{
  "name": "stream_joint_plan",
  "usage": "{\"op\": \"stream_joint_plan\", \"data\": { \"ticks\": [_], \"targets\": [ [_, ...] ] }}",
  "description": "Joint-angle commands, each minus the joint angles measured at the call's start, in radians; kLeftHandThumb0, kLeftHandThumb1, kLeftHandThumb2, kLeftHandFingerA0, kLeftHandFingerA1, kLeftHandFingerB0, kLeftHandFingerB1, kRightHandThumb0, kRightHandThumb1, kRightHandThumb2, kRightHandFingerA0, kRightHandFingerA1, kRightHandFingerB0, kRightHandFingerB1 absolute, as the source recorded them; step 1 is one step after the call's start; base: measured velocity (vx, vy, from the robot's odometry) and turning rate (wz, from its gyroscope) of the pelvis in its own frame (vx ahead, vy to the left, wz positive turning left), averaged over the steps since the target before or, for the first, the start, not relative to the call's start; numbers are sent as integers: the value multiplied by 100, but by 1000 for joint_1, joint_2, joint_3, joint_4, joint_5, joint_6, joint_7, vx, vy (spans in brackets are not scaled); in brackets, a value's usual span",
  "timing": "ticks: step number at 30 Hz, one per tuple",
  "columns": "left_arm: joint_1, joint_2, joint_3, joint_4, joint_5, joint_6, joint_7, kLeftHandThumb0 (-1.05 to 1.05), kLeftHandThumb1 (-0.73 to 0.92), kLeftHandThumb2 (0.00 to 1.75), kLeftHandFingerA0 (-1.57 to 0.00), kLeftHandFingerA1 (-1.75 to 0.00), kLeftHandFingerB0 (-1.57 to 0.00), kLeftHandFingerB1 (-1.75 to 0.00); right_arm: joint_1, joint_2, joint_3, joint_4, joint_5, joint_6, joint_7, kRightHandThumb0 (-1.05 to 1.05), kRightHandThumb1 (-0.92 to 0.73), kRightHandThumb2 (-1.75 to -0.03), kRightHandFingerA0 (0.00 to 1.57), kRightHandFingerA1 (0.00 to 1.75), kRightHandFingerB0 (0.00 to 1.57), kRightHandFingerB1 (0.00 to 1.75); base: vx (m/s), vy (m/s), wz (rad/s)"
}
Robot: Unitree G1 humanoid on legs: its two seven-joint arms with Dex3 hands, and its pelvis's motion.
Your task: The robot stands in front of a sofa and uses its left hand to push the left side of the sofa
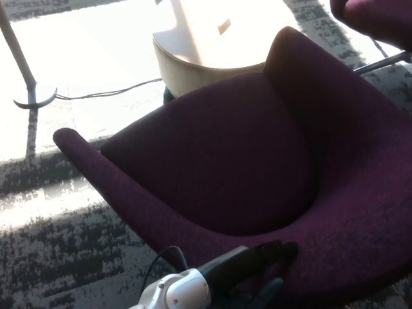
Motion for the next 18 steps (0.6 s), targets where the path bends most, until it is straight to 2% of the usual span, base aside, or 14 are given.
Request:
{"op": "stream_joint_plan", "data": {
  "ticks": [1, 6, 7, 10, 14, 15, 18],
  "targets": [
    [28, 43, 15, -9, -1, -21, -25, -93, 84, 125, -4, -20, -6, -13, 6, -12, 0, 5, 2, -4, -1, -45, -65, -60, 80, 70, 72, 46, 0, 0, 0],
    [31, 52, 17, -10, 9, -36, -13, -90, 82, 125, -3, -21, -6, -16, 7, -11, 0, 4, 2, -6, -4, -45, -65, -60, 79, 67, 71, 46, 0, 0, 0],
    [38, 49, 31, -13, -12, -33, -23, -94, 79, 122, -3, -17, -6, -14, 6, -11, 0, 5, 1, -6, -4, -45, -65, -60, 80, 71, 71, 47, 0, 0, 0],
    [62, 49, 57, -36, -41, -8, -45, -103, 85, 125, -5, -10, -8, -5, 7, -12, 2, 9, -2, -7, -8, -45, -65, -59, 81, 76, 73, 47, 0, 0, 0],
    [67, 49, 64, -42, -35, -2, -51, -103, 85, 125, -5, -10, -8, -5, 6, -12, 4, 10, -3, -7, -11, -45, -65, -59, 81, 76, 73, 47, 0, 0, 0],
    [66, 58, 68, -32, -23, -22, -31, -95, 80, 115, -7, -23, -3, -16, 4, -11, 0, 7, 3, -5, -1, -45, -65, -60, 80, 72, 72, 47, 0, 0, 0],
    [67, 61, 70, -28, -16, -31, -23, -95, 80, 115, -7, -23, -3, -16, 3, -11, -2, 6, 6, -4, 3, -45, -65, -60, 80, 72, 72, 47, 0, 0, 0]
  ]
}}
